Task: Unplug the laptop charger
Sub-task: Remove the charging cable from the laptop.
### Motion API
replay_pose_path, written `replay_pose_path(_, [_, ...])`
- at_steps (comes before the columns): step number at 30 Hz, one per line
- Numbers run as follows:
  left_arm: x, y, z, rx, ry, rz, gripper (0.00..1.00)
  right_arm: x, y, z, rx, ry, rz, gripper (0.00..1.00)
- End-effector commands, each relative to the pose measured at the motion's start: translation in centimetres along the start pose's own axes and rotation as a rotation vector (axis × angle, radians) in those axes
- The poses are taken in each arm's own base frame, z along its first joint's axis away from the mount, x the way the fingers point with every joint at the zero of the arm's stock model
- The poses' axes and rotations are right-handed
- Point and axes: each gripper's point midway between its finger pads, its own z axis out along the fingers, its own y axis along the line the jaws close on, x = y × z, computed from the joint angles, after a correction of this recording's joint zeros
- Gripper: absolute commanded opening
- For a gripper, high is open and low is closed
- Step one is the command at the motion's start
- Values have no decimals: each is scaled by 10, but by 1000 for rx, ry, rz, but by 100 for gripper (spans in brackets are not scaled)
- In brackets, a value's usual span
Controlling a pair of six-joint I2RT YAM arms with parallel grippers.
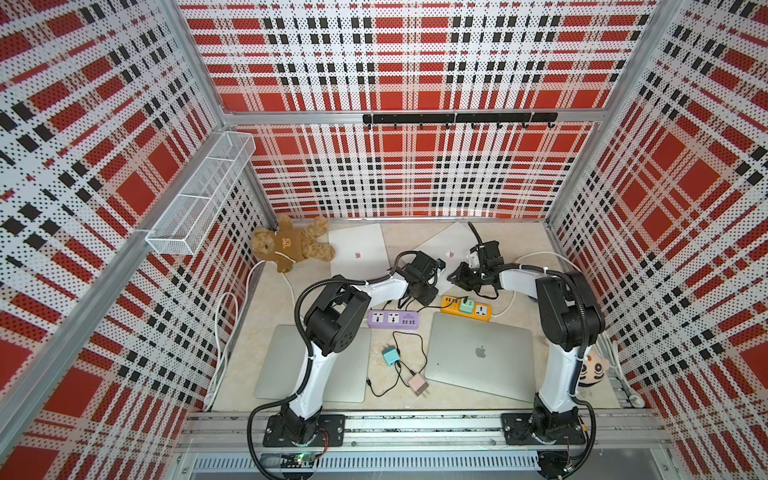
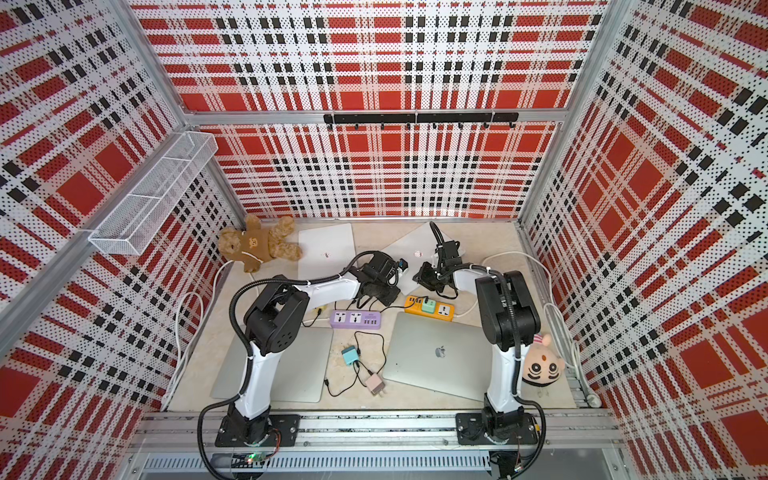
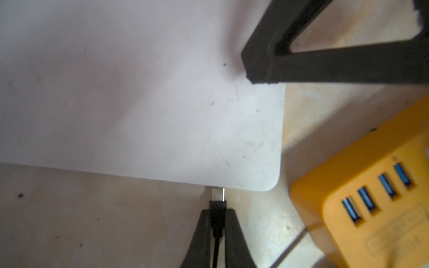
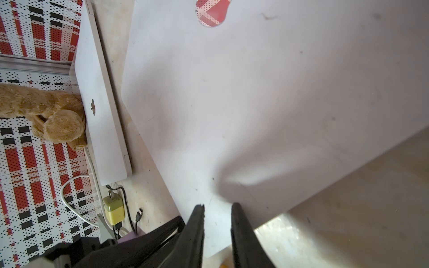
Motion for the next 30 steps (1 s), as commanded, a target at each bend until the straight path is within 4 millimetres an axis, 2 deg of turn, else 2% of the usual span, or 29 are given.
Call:
replay_pose_path(1, [11, -1, -4, 38, 40, -67, 11, 16, -32, 10, 92, 38, 43, 24])
replay_pose_path(7, [7, -4, -7, 33, 25, -47, 11, 16, -30, 8, 92, 37, 36, 24])
replay_pose_path(16, [4, 2, -13, -2, 21, -36, 12, 14, -28, 4, 97, 34, 18, 25])
replay_pose_path(23, [0, 4, -22, -33, 11, -31, 15, 6, -10, -9, 67, 17, -11, 26])
replay_pose_path(30, [-7, 5, -30, -44, -11, -44, 19, -3, 12, -26, 26, -7, -37, 34])
